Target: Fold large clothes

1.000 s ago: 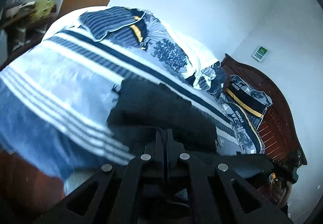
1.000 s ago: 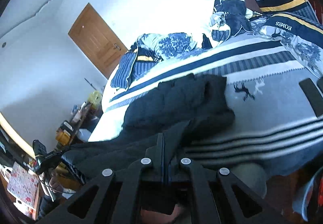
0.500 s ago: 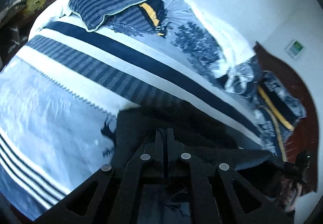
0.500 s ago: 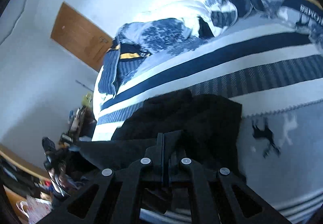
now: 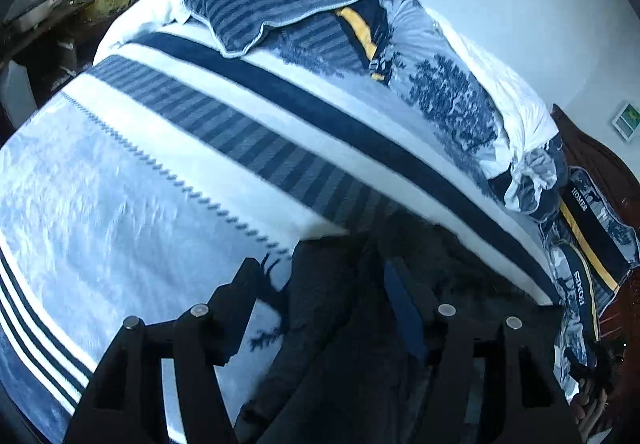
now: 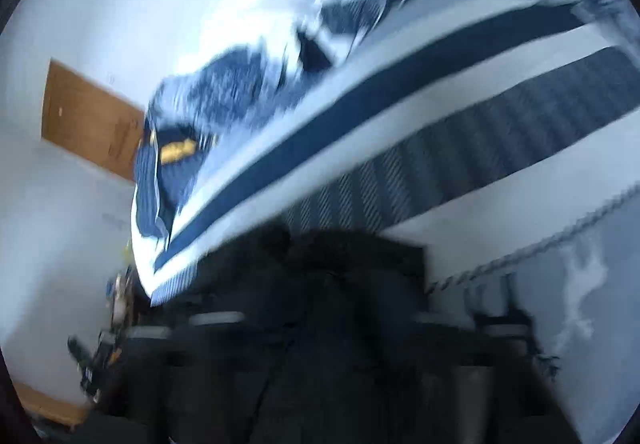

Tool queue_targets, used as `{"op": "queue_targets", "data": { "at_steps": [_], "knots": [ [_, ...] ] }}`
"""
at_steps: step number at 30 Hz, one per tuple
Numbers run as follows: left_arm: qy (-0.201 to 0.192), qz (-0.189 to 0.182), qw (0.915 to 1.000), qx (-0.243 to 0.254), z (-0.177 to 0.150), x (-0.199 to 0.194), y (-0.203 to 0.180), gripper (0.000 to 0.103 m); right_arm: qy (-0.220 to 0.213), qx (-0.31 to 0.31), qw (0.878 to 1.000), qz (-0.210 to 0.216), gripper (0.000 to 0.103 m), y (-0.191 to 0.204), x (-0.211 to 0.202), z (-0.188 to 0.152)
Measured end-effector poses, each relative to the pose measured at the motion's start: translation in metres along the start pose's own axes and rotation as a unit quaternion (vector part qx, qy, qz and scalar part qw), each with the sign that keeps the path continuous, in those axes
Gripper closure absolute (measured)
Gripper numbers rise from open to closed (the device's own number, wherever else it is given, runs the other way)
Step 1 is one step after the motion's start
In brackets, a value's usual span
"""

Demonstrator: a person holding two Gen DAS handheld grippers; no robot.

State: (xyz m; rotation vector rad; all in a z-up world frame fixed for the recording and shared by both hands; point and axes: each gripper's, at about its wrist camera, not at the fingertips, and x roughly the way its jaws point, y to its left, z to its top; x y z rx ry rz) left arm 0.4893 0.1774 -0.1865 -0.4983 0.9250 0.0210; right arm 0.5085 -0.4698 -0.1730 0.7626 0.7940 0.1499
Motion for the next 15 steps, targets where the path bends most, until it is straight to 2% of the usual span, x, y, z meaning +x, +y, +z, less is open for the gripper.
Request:
{"op": "queue_targets", "data": {
  "at_steps": [2,4,7,10,13,14,15],
  "knots": [
    [0.021,0.001,0.9998,0.004,-0.004,0.009,-0.002,0.038,0.015,0.001,1.000,0.026,0.018,-0.004,-0.006,-0.006],
    [0.050,0.000,0.9985,0.023,-0.008,0.023,-0.012,0.038,0.026,-0.014,0.999,0.020,0.018,0.000,-0.003,-0.011],
    [0.085,0.027,0.9951,0.044,-0.015,0.047,-0.023,0.038,0.064,-0.066,0.996,-0.017,0.018,0.017,0.019,-0.016],
    [0.096,0.019,0.9942,0.045,-0.020,0.063,-0.030,0.042,0.094,-0.102,0.990,-0.033,0.028,0.032,0.041,-0.023],
    [0.110,0.008,0.9926,0.050,-0.021,0.077,-0.038,0.074,0.121,-0.109,0.984,-0.072,0.033,0.037,0.074,-0.019],
    [0.107,0.016,0.9925,0.056,-0.021,0.078,-0.042,0.102,0.139,-0.108,0.981,-0.080,0.048,0.035,0.088,-0.019],
    [0.100,0.011,0.9929,0.064,-0.018,0.074,-0.044,0.102,0.155,-0.106,0.978,-0.090,0.090,0.032,0.099,-0.020]
  ]
}}
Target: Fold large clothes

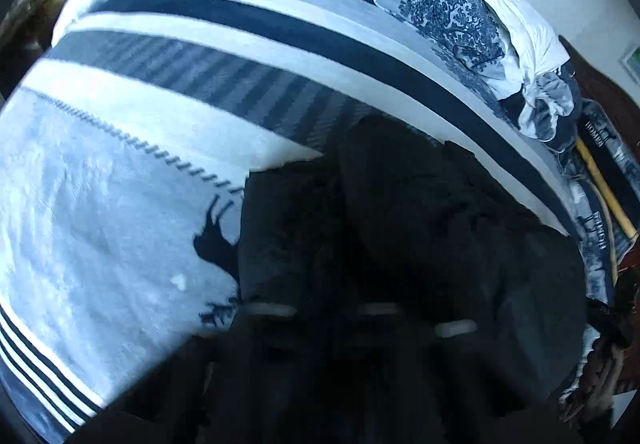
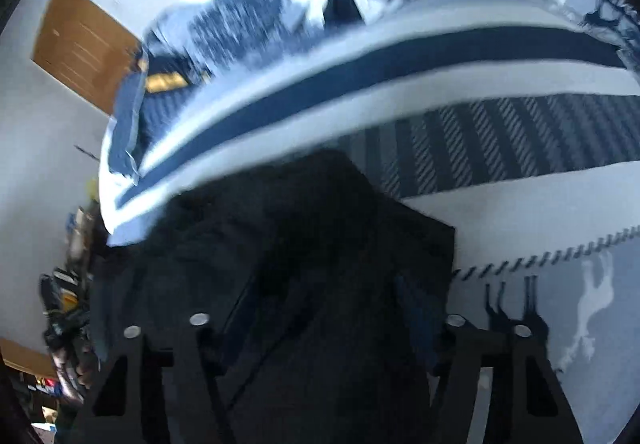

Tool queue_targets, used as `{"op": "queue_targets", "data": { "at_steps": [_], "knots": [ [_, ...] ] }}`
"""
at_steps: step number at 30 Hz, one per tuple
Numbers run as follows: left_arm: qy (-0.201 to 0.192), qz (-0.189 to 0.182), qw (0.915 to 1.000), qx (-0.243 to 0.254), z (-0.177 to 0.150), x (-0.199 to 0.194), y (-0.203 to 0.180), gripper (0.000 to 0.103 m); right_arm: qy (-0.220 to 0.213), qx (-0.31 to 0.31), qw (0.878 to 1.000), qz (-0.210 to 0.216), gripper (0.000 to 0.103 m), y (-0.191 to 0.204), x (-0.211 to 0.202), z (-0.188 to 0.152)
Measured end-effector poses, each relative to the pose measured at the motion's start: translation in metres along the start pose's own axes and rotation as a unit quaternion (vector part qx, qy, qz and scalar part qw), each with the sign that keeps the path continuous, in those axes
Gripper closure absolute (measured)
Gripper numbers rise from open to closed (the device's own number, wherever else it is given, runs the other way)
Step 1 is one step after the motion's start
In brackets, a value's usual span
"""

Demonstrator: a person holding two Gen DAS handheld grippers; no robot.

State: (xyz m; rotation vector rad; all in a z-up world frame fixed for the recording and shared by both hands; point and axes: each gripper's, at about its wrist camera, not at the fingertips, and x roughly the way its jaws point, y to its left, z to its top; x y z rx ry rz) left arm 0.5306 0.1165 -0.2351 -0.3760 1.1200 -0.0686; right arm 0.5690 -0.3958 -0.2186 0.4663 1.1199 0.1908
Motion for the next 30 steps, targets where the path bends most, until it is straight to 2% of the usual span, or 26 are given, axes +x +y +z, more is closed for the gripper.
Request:
{"op": "queue_targets", "data": {
  "at_steps": [1,3,4,6,7,9,11,12,14,15,16,17,18,19,20,21,22,23,24,25,26,27,28,30],
  "knots": [
    [-0.023,-0.007,0.9997,0.006,0.003,-0.011,0.001,0.102,0.010,-0.001,1.000,-0.002,0.098,0.001,0.003,-0.002],
    [-0.057,-0.016,0.9983,0.002,0.009,-0.030,0.008,0.102,-0.032,-0.021,0.999,-0.005,0.099,0.007,-0.018,-0.003],
    [-0.071,-0.031,0.9969,-0.010,0.015,-0.039,0.016,0.102,-0.050,-0.020,0.999,-0.006,0.099,0.005,-0.028,-0.004],
    [-0.084,-0.044,0.9949,-0.035,0.024,-0.041,0.027,0.102,-0.083,-0.001,0.997,-0.005,0.100,-0.004,-0.049,-0.003],
    [-0.085,-0.048,0.9946,-0.038,0.027,-0.039,0.028,0.102,-0.093,0.001,0.995,-0.022,0.101,-0.009,-0.053,-0.001],
    [-0.075,-0.005,0.9967,-0.030,0.033,-0.024,0.020,0.102,-0.080,0.006,0.996,-0.041,0.101,-0.014,-0.040,0.003],
    [-0.079,0.015,0.9965,-0.021,0.036,-0.015,0.014,0.102,-0.064,0.004,0.996,-0.067,0.101,-0.015,-0.023,0.006],
    [-0.080,0.043,0.9957,-0.016,0.035,-0.007,0.014,0.102,-0.060,0.000,0.994,-0.088,0.101,-0.016,-0.013,0.008],
    [-0.053,0.069,0.9957,-0.031,0.032,0.012,0.022,0.103,-0.048,0.005,0.993,-0.108,0.101,-0.021,0.002,0.010],
    [-0.034,0.108,0.9929,-0.036,0.030,0.024,0.029,0.103,-0.040,0.011,0.992,-0.119,0.101,-0.025,0.012,0.010],
    [-0.021,0.132,0.9902,-0.041,0.027,0.029,0.034,0.103,-0.039,0.004,0.990,-0.133,0.101,-0.026,0.018,0.008],
    [-0.017,0.089,0.9943,-0.056,0.024,0.024,0.041,0.103,-0.039,-0.010,0.988,-0.149,0.101,-0.024,0.023,0.007],
    [-0.026,0.049,0.9962,-0.067,0.022,0.012,0.044,0.103,-0.035,-0.018,0.988,-0.147,0.099,-0.025,0.025,0.004],
    [-0.040,0.042,0.9958,-0.071,0.021,-0.003,0.043,0.103,-0.031,-0.020,0.991,-0.132,0.099,-0.024,0.022,0.003],
    [-0.057,0.056,0.9947,-0.065,0.019,-0.019,0.037,0.103,-0.034,-0.021,0.992,-0.122,0.099,-0.022,0.015,0.000],
    [-0.077,0.084,0.9927,-0.040,0.016,-0.042,0.024,0.103,-0.050,-0.023,0.992,-0.115,0.099,-0.020,0.000,-0.005],
    [-0.090,0.095,0.9912,-0.021,0.012,-0.060,0.011,0.102,-0.063,-0.023,0.991,-0.111,0.098,-0.015,-0.010,-0.008],
    [-0.098,0.102,0.9899,-0.004,0.007,-0.075,-0.001,0.099,-0.082,-0.019,0.991,-0.103,0.095,-0.013,-0.028,-0.015],
    [-0.104,0.108,0.9883,0.026,-0.001,-0.097,-0.020,0.085,-0.093,-0.012,0.991,-0.093,0.090,-0.013,-0.041,-0.021],
    [-0.106,0.111,0.9870,0.046,-0.006,-0.110,-0.031,0.072,-0.106,-0.002,0.991,-0.079,0.065,-0.013,-0.058,-0.032],
    [-0.110,0.117,0.9845,0.071,-0.017,-0.125,-0.045,0.037,-0.120,0.006,0.991,-0.066,0.023,-0.009,-0.071,-0.047],
    [-0.117,0.119,0.9824,0.083,-0.025,-0.132,-0.054,0.015,-0.148,0.010,0.988,-0.049,0.016,-0.009,-0.089,-0.068],
    [-0.132,0.116,0.9802,0.091,-0.035,-0.141,-0.057,0.013,-0.154,0.009,0.987,-0.040,0.016,-0.004,-0.098,-0.082],
    [-0.144,0.104,0.9800,0.091,-0.052,-0.149,-0.052,0.013,-0.138,0.008,0.990,-0.016,0.016,-0.005,-0.108,-0.118]
  ]
}}
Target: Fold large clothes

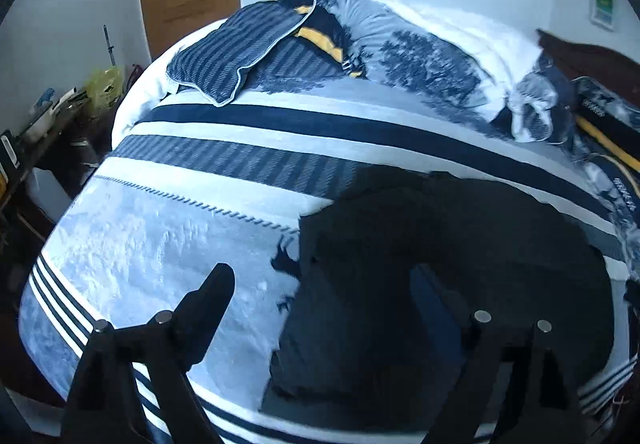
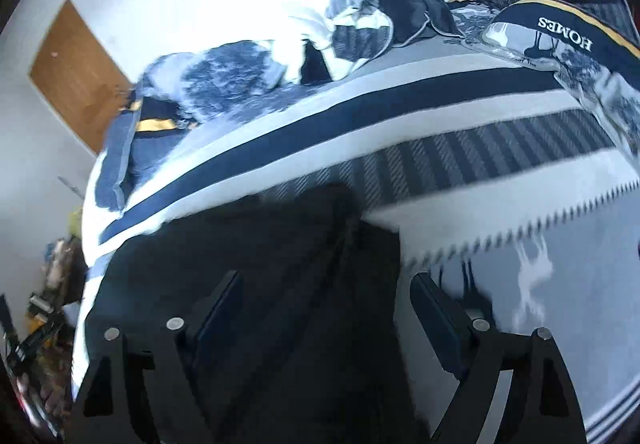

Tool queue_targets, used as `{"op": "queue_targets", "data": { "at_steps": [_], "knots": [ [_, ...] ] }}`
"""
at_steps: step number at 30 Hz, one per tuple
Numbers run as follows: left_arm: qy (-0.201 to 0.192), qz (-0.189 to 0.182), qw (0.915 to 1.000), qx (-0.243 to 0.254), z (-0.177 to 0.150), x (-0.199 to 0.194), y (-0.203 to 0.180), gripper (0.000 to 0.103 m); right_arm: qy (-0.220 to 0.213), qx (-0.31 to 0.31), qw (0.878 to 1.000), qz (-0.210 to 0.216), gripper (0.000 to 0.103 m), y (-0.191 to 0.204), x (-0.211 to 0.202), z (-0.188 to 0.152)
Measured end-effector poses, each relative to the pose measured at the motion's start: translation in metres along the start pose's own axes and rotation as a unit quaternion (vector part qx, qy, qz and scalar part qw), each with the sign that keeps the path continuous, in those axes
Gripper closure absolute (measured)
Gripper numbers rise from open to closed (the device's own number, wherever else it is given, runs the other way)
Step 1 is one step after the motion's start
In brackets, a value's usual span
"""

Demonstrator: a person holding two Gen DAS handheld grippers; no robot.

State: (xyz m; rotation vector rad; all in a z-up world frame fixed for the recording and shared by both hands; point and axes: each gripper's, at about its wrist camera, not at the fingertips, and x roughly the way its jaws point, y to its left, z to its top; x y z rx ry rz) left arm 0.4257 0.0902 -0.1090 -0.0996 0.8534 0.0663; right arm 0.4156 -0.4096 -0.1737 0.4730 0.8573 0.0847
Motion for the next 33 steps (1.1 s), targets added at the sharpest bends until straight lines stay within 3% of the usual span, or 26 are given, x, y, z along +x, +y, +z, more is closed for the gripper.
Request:
{"op": "queue_targets", "data": {
  "at_steps": [3,7,9,11,12,14,20,24,28,29,31,32,33],
  "knots": [
    [0.018,-0.013,0.9982,-0.055,-0.035,0.000,0.024,0.013,-0.005,0.028,0.999,0.034,0.016,-0.012,-0.019,-0.051],
    [0.038,-0.031,0.9895,-0.136,-0.101,0.002,0.049,0.013,0.002,0.073,0.997,0.037,0.016,-0.042,-0.020,-0.123],
    [0.061,-0.050,0.9867,-0.142,-0.137,0.004,0.051,0.013,0.026,0.104,0.994,0.038,0.017,-0.054,-0.019,-0.148],
    [0.072,-0.063,0.9839,-0.151,-0.150,0.006,0.053,0.013,-0.006,0.121,0.990,0.073,0.017,-0.058,-0.031,-0.147],
    [0.057,-0.078,0.9825,-0.159,-0.148,0.001,0.055,0.013,-0.014,0.120,0.990,0.070,0.017,-0.059,-0.030,-0.144],
    [0.025,-0.079,0.9840,-0.157,-0.142,-0.005,0.057,0.013,0.018,0.136,0.987,0.086,0.017,-0.064,-0.015,-0.142],
    [0.048,-0.114,0.9699,-0.210,-0.145,0.004,0.071,0.013,0.059,0.127,0.987,0.076,0.017,-0.057,0.003,-0.141],
    [0.043,-0.140,0.9516,-0.270,-0.135,0.011,0.083,0.013,0.069,0.144,0.982,0.097,0.017,-0.063,0.010,-0.141],
    [0.090,-0.155,0.9305,-0.319,-0.122,0.049,0.086,0.014,0.061,0.179,0.974,0.127,0.018,-0.073,0.030,-0.124],
    [0.100,-0.164,0.9244,-0.329,-0.119,0.060,0.085,0.014,0.062,0.187,0.971,0.132,0.023,-0.075,0.037,-0.120],
    [0.114,-0.165,0.9192,-0.339,-0.114,0.072,0.081,0.033,0.070,0.202,0.966,0.148,0.035,-0.078,0.051,-0.117],
    [0.120,-0.173,0.9146,-0.345,-0.112,0.077,0.079,0.066,0.074,0.208,0.963,0.157,0.049,-0.078,0.057,-0.116],
    [0.126,-0.181,0.9107,-0.349,-0.110,0.077,0.076,0.089,0.074,0.209,0.961,0.163,0.060,-0.076,0.060,-0.115]
  ]
}}
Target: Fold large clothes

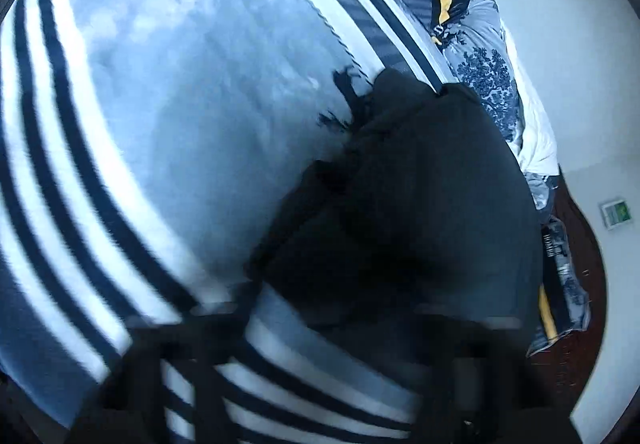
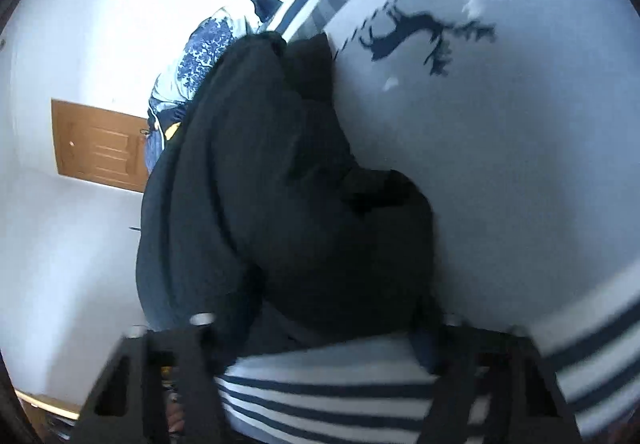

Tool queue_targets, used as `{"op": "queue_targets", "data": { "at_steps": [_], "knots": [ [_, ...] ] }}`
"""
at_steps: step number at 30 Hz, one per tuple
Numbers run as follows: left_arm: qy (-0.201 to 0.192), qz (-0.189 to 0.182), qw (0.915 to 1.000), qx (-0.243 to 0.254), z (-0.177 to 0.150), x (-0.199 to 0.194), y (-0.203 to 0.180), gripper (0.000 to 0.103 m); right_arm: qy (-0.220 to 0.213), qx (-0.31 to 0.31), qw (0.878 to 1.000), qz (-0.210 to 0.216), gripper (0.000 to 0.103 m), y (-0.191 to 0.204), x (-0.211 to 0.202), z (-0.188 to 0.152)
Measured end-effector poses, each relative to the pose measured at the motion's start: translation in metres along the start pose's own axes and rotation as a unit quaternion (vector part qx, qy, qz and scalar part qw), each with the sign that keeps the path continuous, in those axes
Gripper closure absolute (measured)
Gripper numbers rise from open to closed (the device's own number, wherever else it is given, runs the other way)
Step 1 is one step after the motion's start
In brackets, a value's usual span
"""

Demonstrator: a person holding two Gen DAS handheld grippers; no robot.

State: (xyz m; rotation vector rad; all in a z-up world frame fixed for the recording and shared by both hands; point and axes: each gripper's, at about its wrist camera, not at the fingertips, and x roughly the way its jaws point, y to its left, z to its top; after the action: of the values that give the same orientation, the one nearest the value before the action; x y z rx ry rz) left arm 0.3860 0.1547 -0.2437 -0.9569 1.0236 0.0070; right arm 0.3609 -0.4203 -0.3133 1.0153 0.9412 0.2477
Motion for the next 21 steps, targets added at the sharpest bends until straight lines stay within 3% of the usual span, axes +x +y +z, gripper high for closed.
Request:
{"op": "queue_targets", "data": {
  "at_steps": [1,3,6,10,16,21],
  "knots": [
    [0.000,-0.004,1.0000,-0.001,0.000,-0.001,-0.002,0.094,-0.002,-0.005,1.000,0.001,0.065,0.002,0.001,0.000],
    [-0.020,0.005,0.9997,0.012,-0.003,-0.014,-0.010,0.100,-0.013,-0.022,1.000,-0.001,0.084,0.011,-0.003,-0.002],
    [-0.034,-0.006,0.9990,0.028,-0.014,-0.045,-0.011,0.101,-0.017,-0.032,0.999,-0.007,0.094,0.022,-0.017,-0.012],
    [-0.041,-0.002,0.9983,0.042,-0.045,-0.085,0.008,0.101,-0.021,-0.037,0.999,-0.001,0.096,0.029,-0.052,-0.041],
    [-0.040,0.042,0.9953,0.078,-0.108,-0.119,0.041,0.101,-0.001,-0.054,0.998,-0.018,0.097,0.027,-0.099,-0.094],
    [-0.023,0.087,0.9899,0.109,-0.123,-0.123,0.047,0.097,-0.011,-0.062,0.995,-0.074,0.092,0.023,-0.116,-0.100]
  ]
}}
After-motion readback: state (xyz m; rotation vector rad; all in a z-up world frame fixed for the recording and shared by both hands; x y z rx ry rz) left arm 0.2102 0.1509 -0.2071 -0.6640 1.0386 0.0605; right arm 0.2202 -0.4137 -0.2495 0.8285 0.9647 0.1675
